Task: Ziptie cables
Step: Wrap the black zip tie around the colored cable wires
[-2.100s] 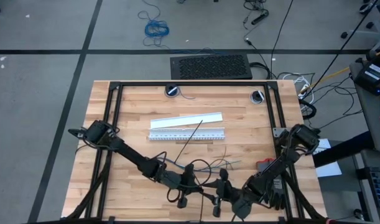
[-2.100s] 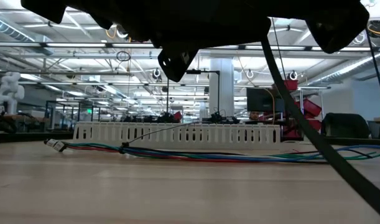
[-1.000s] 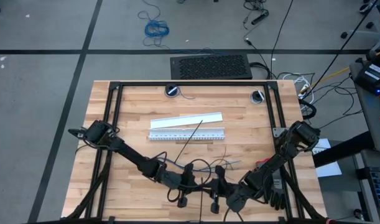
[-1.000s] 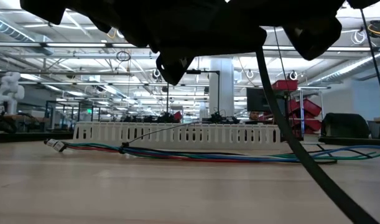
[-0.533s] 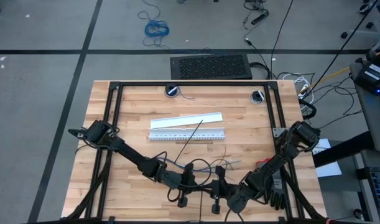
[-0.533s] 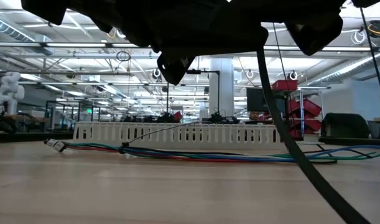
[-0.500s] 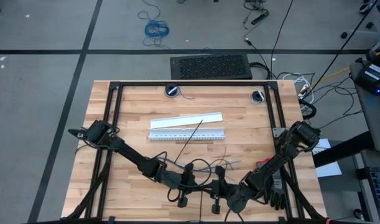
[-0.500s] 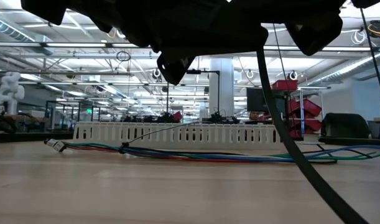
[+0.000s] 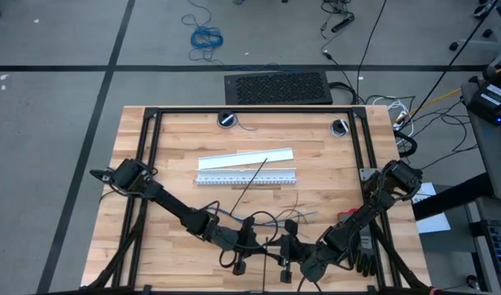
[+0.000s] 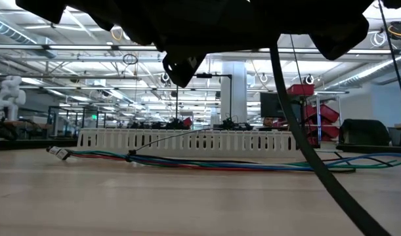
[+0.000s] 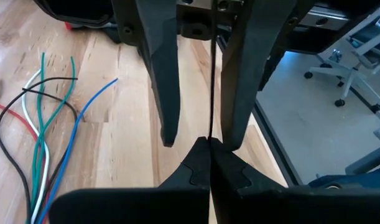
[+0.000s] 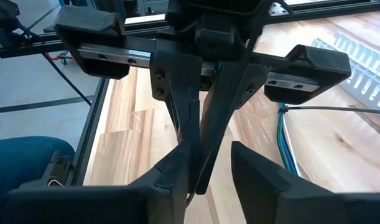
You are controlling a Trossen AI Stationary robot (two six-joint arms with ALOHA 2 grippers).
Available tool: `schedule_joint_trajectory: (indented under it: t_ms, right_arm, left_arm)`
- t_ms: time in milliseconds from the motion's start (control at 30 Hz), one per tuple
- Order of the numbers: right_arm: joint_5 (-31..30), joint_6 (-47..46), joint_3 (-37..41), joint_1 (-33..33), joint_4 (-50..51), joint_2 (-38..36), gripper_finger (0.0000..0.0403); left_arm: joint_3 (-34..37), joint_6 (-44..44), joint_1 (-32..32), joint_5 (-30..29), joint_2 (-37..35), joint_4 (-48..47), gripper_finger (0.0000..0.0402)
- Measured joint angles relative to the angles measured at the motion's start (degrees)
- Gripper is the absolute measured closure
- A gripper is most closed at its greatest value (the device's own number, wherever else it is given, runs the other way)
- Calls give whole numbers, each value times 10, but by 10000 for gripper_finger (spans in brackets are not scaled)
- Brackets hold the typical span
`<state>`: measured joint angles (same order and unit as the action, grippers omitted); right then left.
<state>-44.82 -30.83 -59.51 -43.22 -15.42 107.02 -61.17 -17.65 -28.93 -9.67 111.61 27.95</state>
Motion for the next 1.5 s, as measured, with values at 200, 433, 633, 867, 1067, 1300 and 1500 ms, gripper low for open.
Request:
schedule_joint_trajectory:
  t_ms: [200,433,633,867,1067,1300,1500]
  right_arm:
    - [3,0,0,0,2,-4,358]
    - [-14,20,0,0,1,-8,401]
    - [-73,36,1,0,7,-9,402]
    - [-161,86,1,0,40,-26,403]
    - [-207,134,1,9,83,-76,403]
    - [-217,211,0,28,84,-127,403]
    - [-209,231,0,61,84,-132,403]
  left_arm:
    - [0,0,-3,0,0,-3,402]
    - [0,-15,-2,-1,-1,-5,401]
    - [-1,-28,0,1,-2,-36,363]
    - [0,-76,-5,-70,-40,-270,315]
    - [-1,-57,-16,-130,-70,-421,308]
    - [0,26,-14,-170,-68,-478,307]
    - [0,107,6,-167,-61,-478,283]
